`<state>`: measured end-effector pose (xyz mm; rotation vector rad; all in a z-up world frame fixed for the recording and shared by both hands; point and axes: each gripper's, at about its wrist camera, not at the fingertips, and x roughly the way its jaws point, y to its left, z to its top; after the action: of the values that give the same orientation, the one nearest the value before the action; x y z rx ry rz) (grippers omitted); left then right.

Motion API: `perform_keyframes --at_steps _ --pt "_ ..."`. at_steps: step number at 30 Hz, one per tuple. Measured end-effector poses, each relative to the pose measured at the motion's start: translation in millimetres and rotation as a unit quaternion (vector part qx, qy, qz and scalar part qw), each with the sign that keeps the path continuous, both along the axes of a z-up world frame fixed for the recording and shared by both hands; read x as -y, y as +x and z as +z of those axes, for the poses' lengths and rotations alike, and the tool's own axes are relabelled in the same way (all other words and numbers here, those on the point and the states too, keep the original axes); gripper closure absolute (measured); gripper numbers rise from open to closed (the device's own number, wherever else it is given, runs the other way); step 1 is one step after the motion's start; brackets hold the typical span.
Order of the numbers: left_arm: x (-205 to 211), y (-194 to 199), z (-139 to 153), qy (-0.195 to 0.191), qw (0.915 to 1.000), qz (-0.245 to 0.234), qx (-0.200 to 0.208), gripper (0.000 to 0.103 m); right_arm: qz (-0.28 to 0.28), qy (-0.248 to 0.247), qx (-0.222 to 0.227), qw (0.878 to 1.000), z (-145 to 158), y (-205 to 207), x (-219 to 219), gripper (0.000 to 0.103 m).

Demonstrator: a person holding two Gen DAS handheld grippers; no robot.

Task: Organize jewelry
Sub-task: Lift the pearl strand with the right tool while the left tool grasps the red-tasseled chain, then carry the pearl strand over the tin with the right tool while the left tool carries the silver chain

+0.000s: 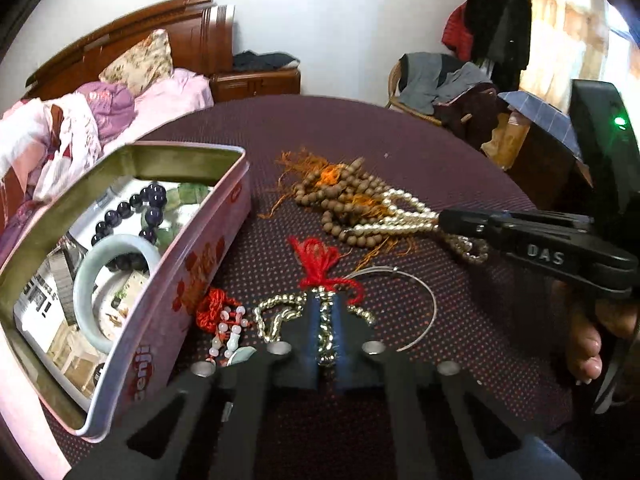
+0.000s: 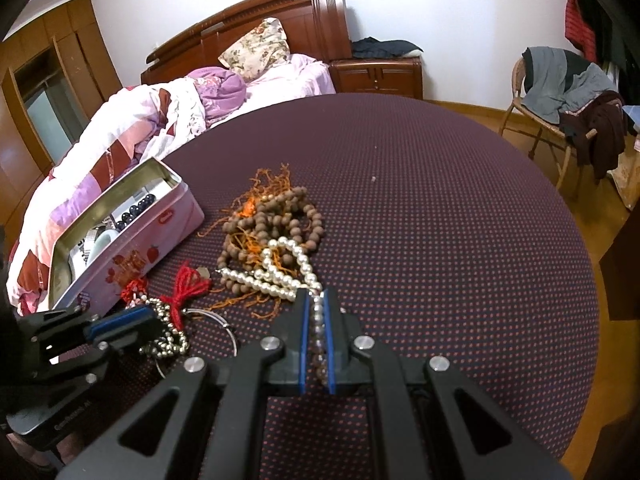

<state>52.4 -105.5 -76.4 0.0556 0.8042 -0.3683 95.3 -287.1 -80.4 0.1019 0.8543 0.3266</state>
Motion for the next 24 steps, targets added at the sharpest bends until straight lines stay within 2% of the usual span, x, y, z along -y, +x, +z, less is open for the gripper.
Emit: perform_keyframes --at_steps 5,6,8,9,10,12,15,17,18,19,24 --pt "-3 -5 6 -0.004 0.9998 0.001 0.018 0.099 -0.007 0.006 0.001 1.000 0 0 1 0.086" --pt "-4 -5 7 -0.006 0.9997 0.003 0.021 0.099 -0.006 0.009 -0.002 1.000 -1 1 1 0.080" --pt "-6 -6 8 -0.009 0.9996 0.006 0.025 0.099 -0.004 0.012 -0.001 1.000 0 1 1 0.075" --pt "-7 -4 8 -0.011 0.9996 0.007 0.026 0.099 -0.004 0.009 0.001 1.000 0 1 -1 0.069" --pt "-8 -4 9 -0.012 0.9995 0.009 0.027 0.099 -0.002 0.009 0.001 1.000 1 1 -2 0.057" --pt "-9 -4 9 -0.017 0.9994 0.011 0.029 0.099 0.005 0.010 -0.003 1.000 -1 4 -6 0.052" --pt "-11 -4 10 -0.016 0.9991 0.017 0.036 0.099 0.017 -0.009 -0.016 1.000 -5 9 -16 0.053" --pt "-13 -4 13 -0.016 0.9988 0.021 0.042 0.099 0.020 -0.022 -0.024 0.999 -8 10 -19 0.058" --pt "-15 -4 14 -0.018 0.9985 0.024 0.045 0.099 0.019 -0.027 -0.022 0.999 -8 9 -19 0.061" --pt "-16 -4 16 -0.020 0.9984 0.025 0.047 0.099 0.021 -0.029 -0.023 0.999 -8 9 -20 0.072" --pt "-26 -4 28 -0.025 0.9971 0.034 0.062 0.099 0.033 -0.045 -0.014 0.998 -7 4 -24 0.086"
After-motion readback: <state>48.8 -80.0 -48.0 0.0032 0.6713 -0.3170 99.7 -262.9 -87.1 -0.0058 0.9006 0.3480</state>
